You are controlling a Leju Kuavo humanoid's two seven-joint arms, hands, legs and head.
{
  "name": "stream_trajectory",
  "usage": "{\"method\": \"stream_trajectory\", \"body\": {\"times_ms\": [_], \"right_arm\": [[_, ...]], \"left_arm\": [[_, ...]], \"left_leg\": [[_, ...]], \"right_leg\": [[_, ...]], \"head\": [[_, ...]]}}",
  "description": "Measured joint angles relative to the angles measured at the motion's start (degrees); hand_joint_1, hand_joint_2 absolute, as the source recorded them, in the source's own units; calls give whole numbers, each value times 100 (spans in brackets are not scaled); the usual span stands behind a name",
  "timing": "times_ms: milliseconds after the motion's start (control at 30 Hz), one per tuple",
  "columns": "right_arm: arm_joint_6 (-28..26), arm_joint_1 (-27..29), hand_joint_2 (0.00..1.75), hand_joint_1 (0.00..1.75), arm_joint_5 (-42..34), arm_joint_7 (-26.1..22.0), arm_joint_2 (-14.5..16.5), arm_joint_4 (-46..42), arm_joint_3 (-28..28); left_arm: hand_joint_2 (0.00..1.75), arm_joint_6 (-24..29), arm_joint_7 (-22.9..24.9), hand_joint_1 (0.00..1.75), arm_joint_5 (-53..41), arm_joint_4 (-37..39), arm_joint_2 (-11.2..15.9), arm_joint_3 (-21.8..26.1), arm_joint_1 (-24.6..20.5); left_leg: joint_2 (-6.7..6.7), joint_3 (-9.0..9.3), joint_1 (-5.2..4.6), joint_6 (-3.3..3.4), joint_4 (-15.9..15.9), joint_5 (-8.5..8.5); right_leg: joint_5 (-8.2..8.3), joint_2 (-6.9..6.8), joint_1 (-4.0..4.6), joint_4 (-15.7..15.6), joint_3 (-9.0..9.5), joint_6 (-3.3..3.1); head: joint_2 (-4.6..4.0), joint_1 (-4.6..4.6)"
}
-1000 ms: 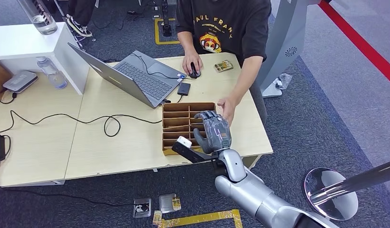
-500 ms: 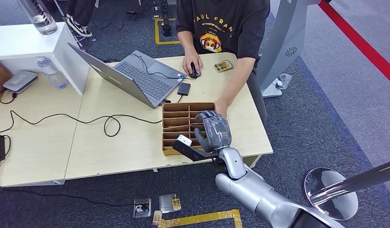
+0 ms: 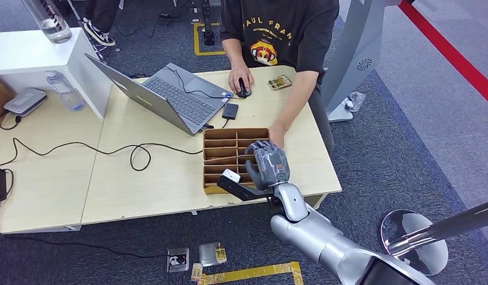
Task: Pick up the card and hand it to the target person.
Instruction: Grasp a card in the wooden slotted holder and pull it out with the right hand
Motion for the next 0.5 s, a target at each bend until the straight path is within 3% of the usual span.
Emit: {"method": "stream_trajectory", "body": {"times_ms": [267, 500], "right_arm": [[-7, -119, 175, 136, -38, -13, 23, 201, 66], [-76, -177, 175, 173, -80, -101, 25, 337, 88]], "left_arm": [[175, 2, -15, 0, 6, -27, 0, -30, -12], [175, 1, -45, 0, 7, -40, 0, -61, -19]], "left_leg": [[0, 1, 0, 0, 0, 0], [0, 7, 0, 0, 0, 0]], "right_leg": [[0, 0, 0, 0, 1, 0], [0, 0, 0, 0, 6, 0]], "head": [[0, -1], [0, 0]]}}
